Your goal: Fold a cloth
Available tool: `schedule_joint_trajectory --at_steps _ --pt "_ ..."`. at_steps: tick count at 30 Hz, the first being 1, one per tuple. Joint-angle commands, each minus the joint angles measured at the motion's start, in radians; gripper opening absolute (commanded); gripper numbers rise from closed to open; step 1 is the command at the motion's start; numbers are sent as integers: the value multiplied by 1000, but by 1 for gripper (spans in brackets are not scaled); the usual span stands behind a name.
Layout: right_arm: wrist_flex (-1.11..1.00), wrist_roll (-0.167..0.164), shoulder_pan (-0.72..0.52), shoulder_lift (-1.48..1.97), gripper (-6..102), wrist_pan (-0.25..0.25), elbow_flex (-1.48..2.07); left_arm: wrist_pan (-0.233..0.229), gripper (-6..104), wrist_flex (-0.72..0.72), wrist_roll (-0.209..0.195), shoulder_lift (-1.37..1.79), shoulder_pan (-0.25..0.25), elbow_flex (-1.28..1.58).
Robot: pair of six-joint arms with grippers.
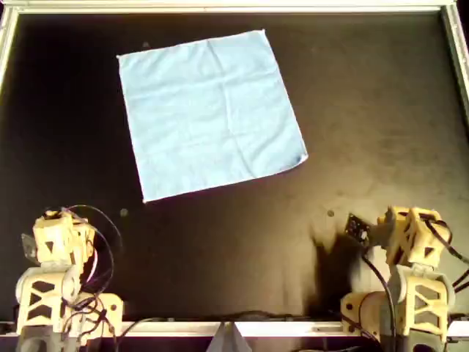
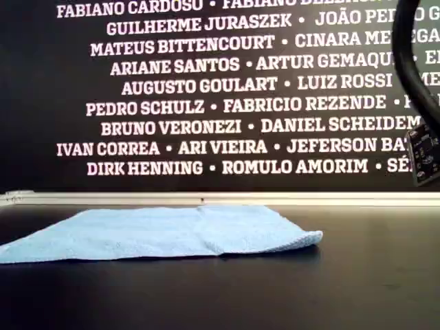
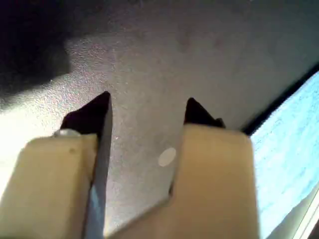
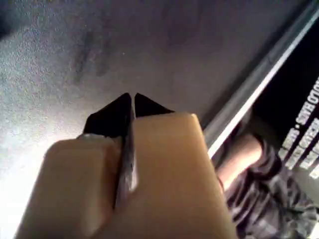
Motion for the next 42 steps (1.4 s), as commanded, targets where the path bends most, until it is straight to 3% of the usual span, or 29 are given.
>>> schedule_joint_trajectory --at_steps 1,37,42 --pt "11 -2 2 23 0 5 12 2 52 2 5 6 12 -8" --pt "11 14 3 21 1 -9 12 8 53 2 3 6 18 -8" --pt "6 14 3 25 1 -52 11 9 53 2 -6 6 11 -8"
